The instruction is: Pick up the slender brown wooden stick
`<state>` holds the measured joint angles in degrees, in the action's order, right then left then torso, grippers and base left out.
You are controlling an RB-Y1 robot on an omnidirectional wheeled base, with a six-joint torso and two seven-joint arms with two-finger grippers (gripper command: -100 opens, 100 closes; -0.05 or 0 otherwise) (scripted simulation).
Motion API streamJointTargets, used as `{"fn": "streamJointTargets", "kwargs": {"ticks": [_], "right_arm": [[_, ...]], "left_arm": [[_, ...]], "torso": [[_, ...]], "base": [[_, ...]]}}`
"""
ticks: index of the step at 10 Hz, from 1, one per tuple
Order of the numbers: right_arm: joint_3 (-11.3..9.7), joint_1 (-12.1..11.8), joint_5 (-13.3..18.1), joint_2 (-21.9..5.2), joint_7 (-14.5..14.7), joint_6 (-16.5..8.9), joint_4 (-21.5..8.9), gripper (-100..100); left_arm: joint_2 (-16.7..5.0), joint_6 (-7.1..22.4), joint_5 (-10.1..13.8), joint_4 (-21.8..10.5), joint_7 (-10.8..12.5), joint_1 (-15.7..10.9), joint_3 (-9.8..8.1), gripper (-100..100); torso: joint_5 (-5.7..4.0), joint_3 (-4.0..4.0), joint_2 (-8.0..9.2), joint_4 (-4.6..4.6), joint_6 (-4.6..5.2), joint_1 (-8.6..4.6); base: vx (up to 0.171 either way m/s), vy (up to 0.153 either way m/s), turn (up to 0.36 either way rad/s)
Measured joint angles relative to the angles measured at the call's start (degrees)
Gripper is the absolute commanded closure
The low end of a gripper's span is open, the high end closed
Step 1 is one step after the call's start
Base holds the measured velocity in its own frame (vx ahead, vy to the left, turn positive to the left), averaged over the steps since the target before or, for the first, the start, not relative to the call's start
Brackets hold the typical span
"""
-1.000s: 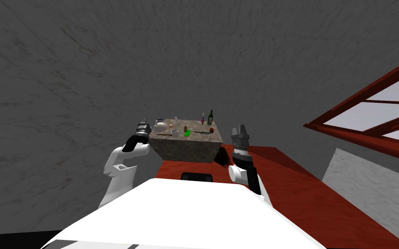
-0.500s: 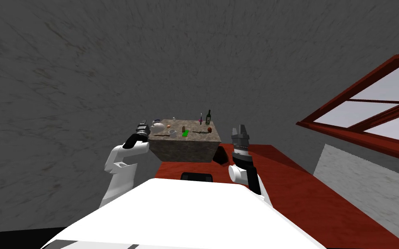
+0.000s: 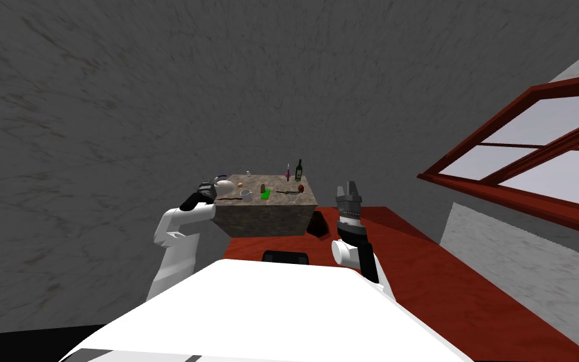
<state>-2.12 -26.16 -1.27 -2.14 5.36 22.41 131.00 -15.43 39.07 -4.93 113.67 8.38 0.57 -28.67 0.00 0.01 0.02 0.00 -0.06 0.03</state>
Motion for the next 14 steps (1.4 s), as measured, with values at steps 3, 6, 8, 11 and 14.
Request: {"fn": "streamJointTargets", "kwargs": {"ticks": [3, 6, 8, 11, 14], "right_arm": [[0.0, 0.0, 0.0, 0.0, 0.0, 0.0, 0.0, 0], [0.0, 0.01, 0.0, 0.0, 0.0, 0.0, 0.0, 0], [0.0, 0.0, 0.0, 0.0, 0.0, 0.0, 0.0, 0], [0.0, 0.0, 0.0, 0.0, 0.0, 0.0, 0.0, 0], [0.0, 0.0, 0.0, 0.0, 0.0, 0.0, 0.0, 0]], "left_arm": [[-1.47, 5.23, 0.13, -4.05, -0.84, -3.03, -1.31, -100], [-1.84, 9.95, 0.23, -5.32, -1.56, -3.76, -1.96, -100], [-2.48, 12.77, 0.48, -6.5, -1.98, -4.54, -2.29, -100], [-3.23, 17.09, 0.49, -8.37, -2.79, -5.78, -2.73, -100], [-4.29, 21.15, 0.6, -10.62, -3.68, -7.25, -3.07, -100]], "torso": [[0.0, -0.03, -0.06, -0.01, 0.04, 0.01], [0.0, -0.02, -0.04, -0.01, 0.04, 0.01], [0.01, -0.01, -0.02, 0.0, -0.01, 0.03], [0.01, -0.02, -0.03, -0.01, -0.01, 0.03], [0.01, -0.02, -0.03, -0.01, -0.01, 0.06]], "base": [[0.011, 0.0, -0.104], [0.01, 0.004, -0.074], [0.01, 0.007, -0.042], [0.014, 0.01, -0.08], [0.015, 0.016, -0.051]]}}
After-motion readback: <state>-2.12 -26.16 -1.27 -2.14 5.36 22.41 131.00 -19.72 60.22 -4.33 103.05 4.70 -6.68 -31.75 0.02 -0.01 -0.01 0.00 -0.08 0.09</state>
